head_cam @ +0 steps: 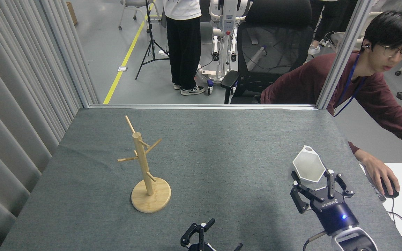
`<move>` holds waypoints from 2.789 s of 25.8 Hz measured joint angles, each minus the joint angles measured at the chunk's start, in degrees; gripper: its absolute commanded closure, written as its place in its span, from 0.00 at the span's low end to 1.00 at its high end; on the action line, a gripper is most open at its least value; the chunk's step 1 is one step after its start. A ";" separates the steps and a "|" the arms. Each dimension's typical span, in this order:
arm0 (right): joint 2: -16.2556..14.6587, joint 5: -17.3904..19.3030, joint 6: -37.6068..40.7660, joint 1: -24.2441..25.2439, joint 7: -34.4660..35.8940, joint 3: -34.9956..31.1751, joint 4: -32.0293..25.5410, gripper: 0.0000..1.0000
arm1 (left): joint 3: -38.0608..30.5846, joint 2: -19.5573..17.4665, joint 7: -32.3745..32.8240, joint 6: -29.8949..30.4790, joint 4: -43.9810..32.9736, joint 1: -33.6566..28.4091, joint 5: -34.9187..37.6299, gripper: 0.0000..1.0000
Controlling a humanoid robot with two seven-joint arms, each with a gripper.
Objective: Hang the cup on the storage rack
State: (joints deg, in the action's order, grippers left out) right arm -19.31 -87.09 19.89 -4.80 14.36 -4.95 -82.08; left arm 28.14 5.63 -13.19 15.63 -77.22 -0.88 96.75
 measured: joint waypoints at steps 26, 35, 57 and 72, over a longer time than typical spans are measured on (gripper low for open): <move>20.76 -3.97 0.55 9.56 -1.86 5.43 -12.04 0.39 | 3.59 0.95 -0.47 -13.11 0.73 5.54 -2.51 0.01; 22.54 -5.41 -2.18 9.78 -3.77 9.41 -12.03 0.40 | 3.71 0.96 -0.65 -14.37 0.84 5.62 -2.53 0.01; 21.98 -4.16 1.32 9.21 -17.64 10.35 -17.96 0.47 | 4.07 0.93 -0.98 -15.10 1.77 5.62 -2.25 0.01; 22.41 -4.06 3.20 12.99 -19.46 10.86 -20.61 0.47 | 3.79 0.95 -0.76 -16.10 2.10 6.20 -2.21 0.01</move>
State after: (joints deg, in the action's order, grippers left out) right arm 3.10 -91.15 23.09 8.19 -5.11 5.91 -102.69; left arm 31.93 6.59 -13.95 -0.47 -75.12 5.32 94.54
